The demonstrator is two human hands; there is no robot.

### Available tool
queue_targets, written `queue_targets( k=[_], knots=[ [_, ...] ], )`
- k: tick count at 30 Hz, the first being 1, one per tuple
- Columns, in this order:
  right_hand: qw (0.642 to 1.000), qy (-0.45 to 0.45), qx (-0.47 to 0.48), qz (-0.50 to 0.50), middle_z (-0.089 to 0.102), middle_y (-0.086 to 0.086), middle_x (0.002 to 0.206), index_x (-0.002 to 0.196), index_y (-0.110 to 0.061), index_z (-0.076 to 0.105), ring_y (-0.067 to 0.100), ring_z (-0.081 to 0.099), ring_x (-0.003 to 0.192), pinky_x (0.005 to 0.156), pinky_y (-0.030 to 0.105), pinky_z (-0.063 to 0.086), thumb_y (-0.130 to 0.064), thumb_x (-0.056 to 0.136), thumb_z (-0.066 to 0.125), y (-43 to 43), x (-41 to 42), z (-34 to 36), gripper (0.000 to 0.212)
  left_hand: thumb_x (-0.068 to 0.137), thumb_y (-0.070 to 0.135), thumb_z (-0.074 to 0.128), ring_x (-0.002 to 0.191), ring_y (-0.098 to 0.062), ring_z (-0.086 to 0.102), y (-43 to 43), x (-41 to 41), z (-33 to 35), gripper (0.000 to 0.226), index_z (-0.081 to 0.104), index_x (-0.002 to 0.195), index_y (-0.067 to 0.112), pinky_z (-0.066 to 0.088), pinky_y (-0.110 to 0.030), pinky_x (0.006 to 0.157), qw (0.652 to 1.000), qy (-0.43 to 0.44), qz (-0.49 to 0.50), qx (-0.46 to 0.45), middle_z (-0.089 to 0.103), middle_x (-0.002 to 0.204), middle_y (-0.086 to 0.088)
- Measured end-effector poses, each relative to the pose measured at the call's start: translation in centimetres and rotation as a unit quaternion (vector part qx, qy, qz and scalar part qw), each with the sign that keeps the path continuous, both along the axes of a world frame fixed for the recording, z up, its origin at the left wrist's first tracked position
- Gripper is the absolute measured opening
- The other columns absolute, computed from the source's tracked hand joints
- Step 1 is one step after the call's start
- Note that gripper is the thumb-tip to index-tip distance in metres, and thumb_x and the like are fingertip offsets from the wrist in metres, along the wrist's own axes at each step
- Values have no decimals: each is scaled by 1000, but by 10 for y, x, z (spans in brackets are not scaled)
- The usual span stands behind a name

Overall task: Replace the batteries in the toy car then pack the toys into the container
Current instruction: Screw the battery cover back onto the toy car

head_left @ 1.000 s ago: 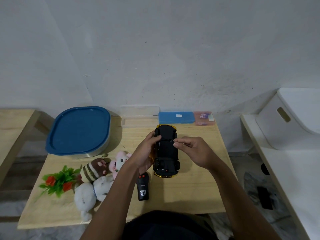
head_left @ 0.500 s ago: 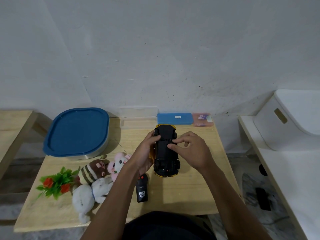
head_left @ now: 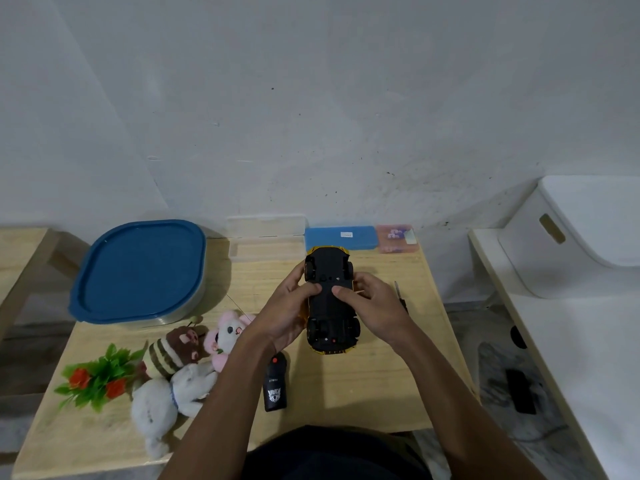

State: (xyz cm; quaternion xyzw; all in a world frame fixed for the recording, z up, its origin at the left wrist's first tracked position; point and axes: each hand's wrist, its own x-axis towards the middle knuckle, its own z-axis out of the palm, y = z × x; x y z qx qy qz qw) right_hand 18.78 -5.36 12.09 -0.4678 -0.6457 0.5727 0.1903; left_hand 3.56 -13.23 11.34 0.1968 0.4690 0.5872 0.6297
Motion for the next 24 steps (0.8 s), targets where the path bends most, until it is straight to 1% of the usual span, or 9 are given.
queue_targets(
  k=[4, 7, 9, 11, 13, 16, 19, 22, 24],
  knots=[
    [1000, 8, 20, 14, 69, -7, 103, 108, -28, 67, 10, 63, 94, 82, 26, 52, -42, 89, 65, 13, 17, -7, 24, 97, 0, 46, 100, -29, 67, 11, 10, -6, 44, 55, 134, 23, 58, -43, 80, 1000, -25, 11, -11, 68, 118, -16],
    [995, 39, -30, -82, 67, -5, 96, 108, -21, 67, 10, 60, 81, 74, 24, 47, -38, 97, 54, 24, 39, -25, 25, 97, 0, 46, 96, -25, 71, 20, 18, -8, 44, 56, 132, 24, 60, -39, 76, 999, -35, 23, -29, 72, 111, -11],
    [989, -31, -19, -145, 65, -3, 98, 106, -18, 66, 11, 60, 86, 73, 22, 45, -36, 97, 54, 34, 54, -51, 23, 97, 0, 46, 96, -25, 71, 25, 23, -8, 45, 54, 134, 23, 60, -38, 74, 998, -38, 28, -38, 72, 112, -11],
    [977, -142, 6, -158, 64, 3, 109, 114, -14, 63, 16, 61, 94, 77, 27, 49, -33, 93, 60, 45, 68, -82, 29, 97, -1, 46, 97, -25, 70, 30, 29, -7, 46, 53, 136, 23, 59, -37, 73, 998, -38, 35, -45, 70, 116, -12],
    [960, -237, 21, -145, 58, 8, 120, 120, -15, 59, 24, 60, 97, 82, 38, 53, -36, 89, 63, 54, 80, -103, 38, 97, -1, 45, 97, -25, 70, 35, 34, -6, 47, 52, 137, 22, 59, -36, 70, 997, -39, 42, -49, 68, 119, -14],
    [932, -348, 29, -97, 47, 8, 127, 132, -17, 46, 30, 54, 112, 86, 41, 48, -39, 89, 60, 59, 86, -111, 51, 97, -2, 44, 97, -26, 69, 42, 41, -2, 47, 52, 137, 21, 58, -35, 68, 997, -39, 48, -55, 67, 121, -16],
    [921, -380, 47, -66, 49, 7, 126, 132, -17, 40, 29, 54, 113, 83, 40, 44, -33, 91, 57, 64, 86, -116, 48, 97, -2, 44, 98, -26, 70, 48, 45, 3, 47, 52, 136, 21, 58, -36, 69, 996, -39, 53, -60, 66, 123, -16],
    [918, -390, 47, -52, 58, 10, 114, 116, -12, 46, 32, 58, 104, 79, 39, 47, -30, 95, 51, 73, 85, -121, 29, 96, -3, 45, 101, -27, 69, 52, 48, 7, 48, 52, 137, 22, 58, -38, 73, 996, -35, 57, -65, 66, 124, -16],
    [928, -369, 18, -54, 60, 13, 111, 112, -7, 49, 32, 60, 99, 76, 38, 48, -27, 97, 48, 81, 84, -121, 25, 95, -3, 45, 101, -28, 69, 53, 49, 10, 48, 53, 136, 21, 59, -39, 75, 995, -34, 61, -67, 66, 124, -16]
  ],
)
